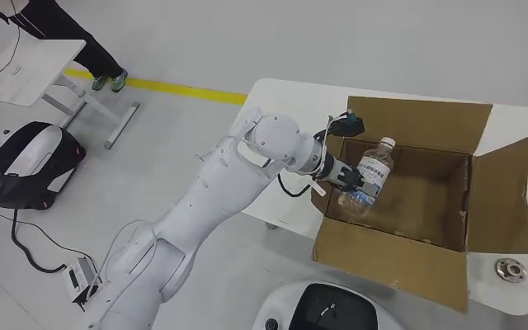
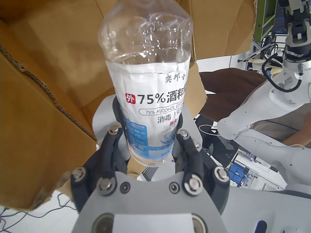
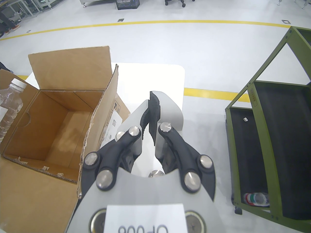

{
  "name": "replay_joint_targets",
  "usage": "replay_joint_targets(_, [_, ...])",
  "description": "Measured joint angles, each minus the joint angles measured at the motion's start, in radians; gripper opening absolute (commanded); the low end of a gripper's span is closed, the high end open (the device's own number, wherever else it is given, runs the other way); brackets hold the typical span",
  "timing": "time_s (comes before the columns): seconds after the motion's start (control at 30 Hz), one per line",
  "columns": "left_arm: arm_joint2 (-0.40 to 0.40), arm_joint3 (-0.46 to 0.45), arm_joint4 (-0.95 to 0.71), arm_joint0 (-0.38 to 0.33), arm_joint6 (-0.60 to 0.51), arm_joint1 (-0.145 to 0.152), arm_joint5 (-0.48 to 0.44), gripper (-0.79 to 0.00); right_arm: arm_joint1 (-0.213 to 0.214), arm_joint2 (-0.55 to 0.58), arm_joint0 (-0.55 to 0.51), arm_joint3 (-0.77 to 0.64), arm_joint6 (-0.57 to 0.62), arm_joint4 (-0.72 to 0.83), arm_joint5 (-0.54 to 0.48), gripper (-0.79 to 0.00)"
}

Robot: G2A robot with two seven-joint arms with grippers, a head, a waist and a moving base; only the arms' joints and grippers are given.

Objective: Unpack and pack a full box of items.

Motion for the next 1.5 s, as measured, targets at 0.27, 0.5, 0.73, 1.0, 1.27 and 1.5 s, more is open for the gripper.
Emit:
replay_joint_targets(0.27, [0.010, 0.012, 0.006, -0.008, 0.011, 0.003, 0.002, 0.000, 0.000, 0.000, 0.000, 0.000, 0.000, 0.000, 0.000, -0.785])
replay_joint_targets(0.5, [-0.006, -0.020, 0.003, -0.008, 0.038, 0.010, -0.042, 0.000, 0.000, 0.000, 0.000, 0.000, 0.000, 0.000, 0.000, -0.785])
replay_joint_targets(0.73, [-0.035, -0.190, 0.202, 0.015, 0.035, 0.040, -0.170, 0.000, 0.000, 0.000, 0.000, 0.000, 0.000, 0.000, 0.000, -0.785])
replay_joint_targets(1.0, [-0.157, -0.336, 0.227, 0.116, 0.079, 0.076, -0.309, 0.000, 0.010, 0.007, -0.020, 0.010, 0.020, -0.119, -0.012, -0.785])
replay_joint_targets(1.27, [-0.327, -0.439, 0.343, 0.248, 0.198, 0.112, -0.318, 0.000, 0.038, 0.003, 0.015, 0.086, 0.203, -0.343, -0.094, -0.785])
replay_joint_targets(1.5, [-0.379, -0.476, 0.348, 0.310, 0.203, 0.127, -0.335, 0.000, 0.054, -0.068, -0.016, 0.131, 0.282, -0.436, -0.267, -0.785])
